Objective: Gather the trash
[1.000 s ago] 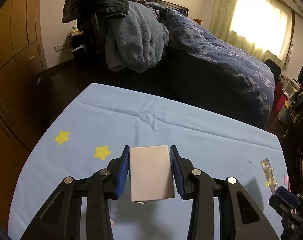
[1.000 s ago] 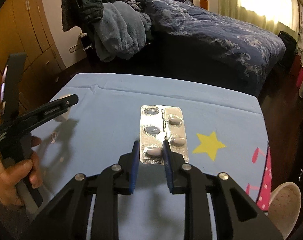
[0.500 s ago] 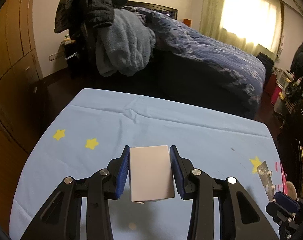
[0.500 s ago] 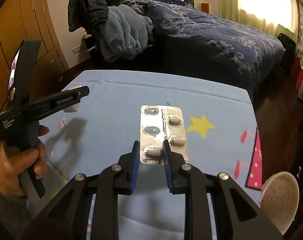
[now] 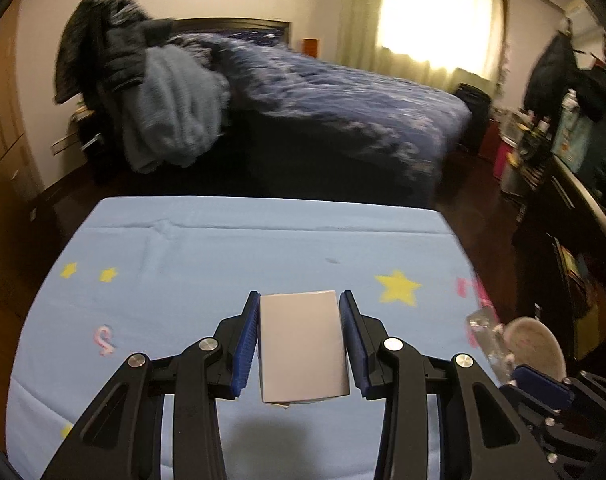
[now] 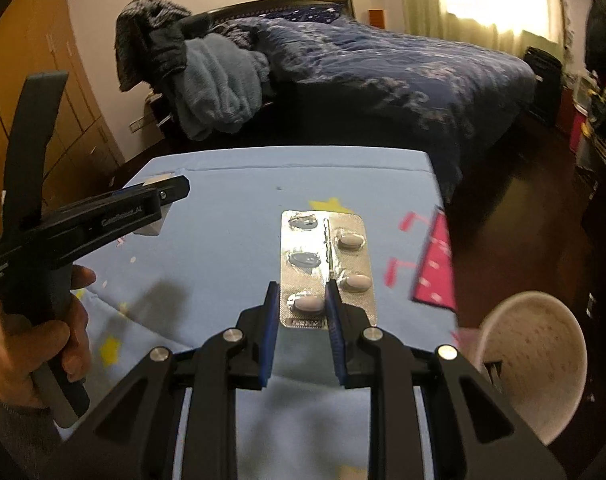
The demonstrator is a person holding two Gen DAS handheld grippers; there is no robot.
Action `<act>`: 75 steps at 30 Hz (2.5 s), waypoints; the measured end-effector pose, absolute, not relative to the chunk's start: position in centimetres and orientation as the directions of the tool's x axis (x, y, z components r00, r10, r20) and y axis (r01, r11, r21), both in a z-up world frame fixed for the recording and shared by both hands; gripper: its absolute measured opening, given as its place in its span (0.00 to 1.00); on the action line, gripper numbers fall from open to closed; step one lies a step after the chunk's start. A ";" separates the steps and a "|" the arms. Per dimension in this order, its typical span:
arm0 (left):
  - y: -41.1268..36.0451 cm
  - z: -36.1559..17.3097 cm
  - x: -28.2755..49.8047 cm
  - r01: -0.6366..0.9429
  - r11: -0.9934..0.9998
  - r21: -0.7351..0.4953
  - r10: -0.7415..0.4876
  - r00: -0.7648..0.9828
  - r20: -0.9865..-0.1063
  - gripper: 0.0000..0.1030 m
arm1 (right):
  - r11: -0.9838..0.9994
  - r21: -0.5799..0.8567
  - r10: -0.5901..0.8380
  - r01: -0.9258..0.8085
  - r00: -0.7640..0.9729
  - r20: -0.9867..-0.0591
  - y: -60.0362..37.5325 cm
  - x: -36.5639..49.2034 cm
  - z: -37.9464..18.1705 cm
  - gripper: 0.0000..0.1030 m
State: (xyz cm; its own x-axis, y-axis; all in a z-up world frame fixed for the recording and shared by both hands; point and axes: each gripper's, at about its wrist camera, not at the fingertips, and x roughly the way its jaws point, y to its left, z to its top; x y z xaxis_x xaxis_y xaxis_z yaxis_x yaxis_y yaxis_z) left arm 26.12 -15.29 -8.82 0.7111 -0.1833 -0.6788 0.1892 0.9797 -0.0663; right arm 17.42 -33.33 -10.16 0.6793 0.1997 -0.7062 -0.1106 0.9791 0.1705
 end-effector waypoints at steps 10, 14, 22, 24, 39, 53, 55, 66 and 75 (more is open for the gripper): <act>-25.6 -7.4 22.7 0.415 0.907 -0.076 -0.355 0.654 -0.667 0.39 | 0.978 0.194 0.081 0.076 0.718 -0.691 -42.1 11.9 -10.1 0.23; -29.9 -7.3 21.5 0.502 0.862 -0.074 -0.417 0.619 -0.666 0.39 | 0.967 0.203 0.031 0.153 0.722 -0.692 -45.6 10.2 -10.5 0.23; -37.5 -8.1 19.4 0.628 0.774 -0.082 -0.506 0.535 -0.677 0.39 | 0.924 0.244 -0.052 0.295 0.727 -0.685 -51.8 7.3 -11.4 0.23; -39.0 -8.5 19.2 0.647 0.759 -0.079 -0.514 0.520 -0.682 0.39 | 0.913 0.259 -0.059 0.316 0.730 -0.681 -52.7 6.6 -11.7 0.23; -46.3 -14.1 20.4 0.677 0.735 -0.045 -0.466 0.456 -0.758 0.39 | 0.854 0.325 -0.051 0.405 0.688 -0.724 -57.0 7.5 -16.6 0.23; -48.0 -17.8 22.4 0.664 0.745 -0.066 -0.420 0.389 -0.820 0.39 | 0.836 0.328 -0.037 0.440 0.641 -0.766 -58.4 9.4 -20.7 0.23; -48.3 -18.0 22.3 0.667 0.742 -0.062 -0.415 0.385 -0.824 0.40 | 0.838 0.326 -0.037 0.438 0.642 -0.766 -58.4 9.4 -20.8 0.23; -48.0 -16.8 22.5 0.653 0.754 -0.072 -0.425 0.402 -0.811 0.78 | 0.839 0.322 -0.064 0.438 0.668 -0.742 -58.5 9.5 -19.8 0.57; -43.7 -13.1 22.8 0.588 0.799 -0.126 -0.457 0.457 -0.764 0.92 | 0.853 0.278 -0.106 0.442 0.668 -0.737 -56.8 8.8 -17.4 0.57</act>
